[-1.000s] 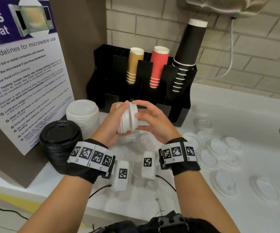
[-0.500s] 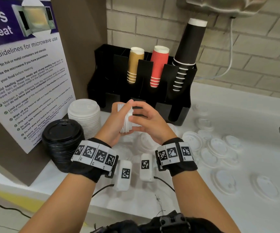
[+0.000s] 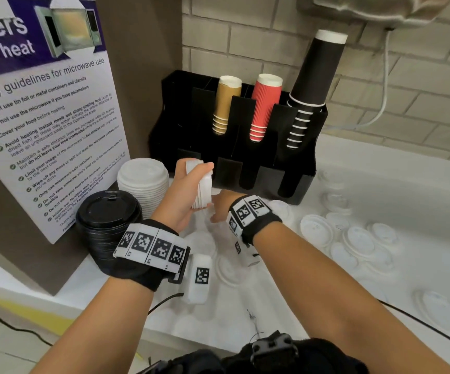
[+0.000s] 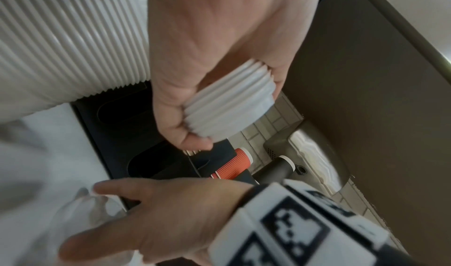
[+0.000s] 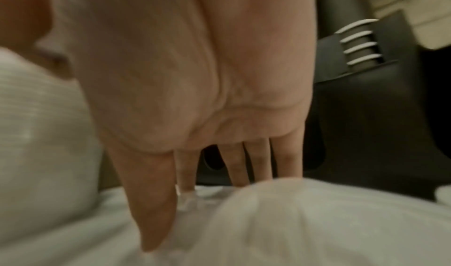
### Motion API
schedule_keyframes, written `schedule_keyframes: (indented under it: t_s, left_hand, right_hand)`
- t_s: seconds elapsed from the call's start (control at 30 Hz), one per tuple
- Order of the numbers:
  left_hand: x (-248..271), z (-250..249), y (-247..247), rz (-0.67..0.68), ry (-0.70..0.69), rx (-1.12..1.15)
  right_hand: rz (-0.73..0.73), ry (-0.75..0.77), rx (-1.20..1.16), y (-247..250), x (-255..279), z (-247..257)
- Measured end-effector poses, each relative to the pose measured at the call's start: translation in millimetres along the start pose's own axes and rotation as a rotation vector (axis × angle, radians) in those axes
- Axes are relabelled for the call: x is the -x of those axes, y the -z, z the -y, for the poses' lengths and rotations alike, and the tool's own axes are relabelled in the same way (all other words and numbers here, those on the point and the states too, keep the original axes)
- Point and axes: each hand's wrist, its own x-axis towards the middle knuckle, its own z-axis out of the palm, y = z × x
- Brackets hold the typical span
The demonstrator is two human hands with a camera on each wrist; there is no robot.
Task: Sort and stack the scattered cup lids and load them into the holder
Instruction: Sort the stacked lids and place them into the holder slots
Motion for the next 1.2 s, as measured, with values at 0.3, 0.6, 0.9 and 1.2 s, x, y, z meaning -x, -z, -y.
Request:
schedule_keyframes:
  t_s: [0.3, 0.6, 0.9, 1.2]
  left_hand:
    - [-2, -2, 2, 0.001, 0.01, 0.047]
    - [3, 6, -18, 0.135, -0.007, 0.027]
    - [7, 8, -23, 0.187, -0.013, 0.001]
    - [9, 4, -13, 0.136, -0.044, -0.01]
  right_hand:
    - [-0.277, 0.023, -0.881, 22, 31, -34]
    - [-0.426, 0.363, -1.567, 2, 94, -33]
    - [-0.45, 0.371, -1.563, -6, 102, -29]
    - [-0.477, 0.439, -1.565, -11, 91, -16]
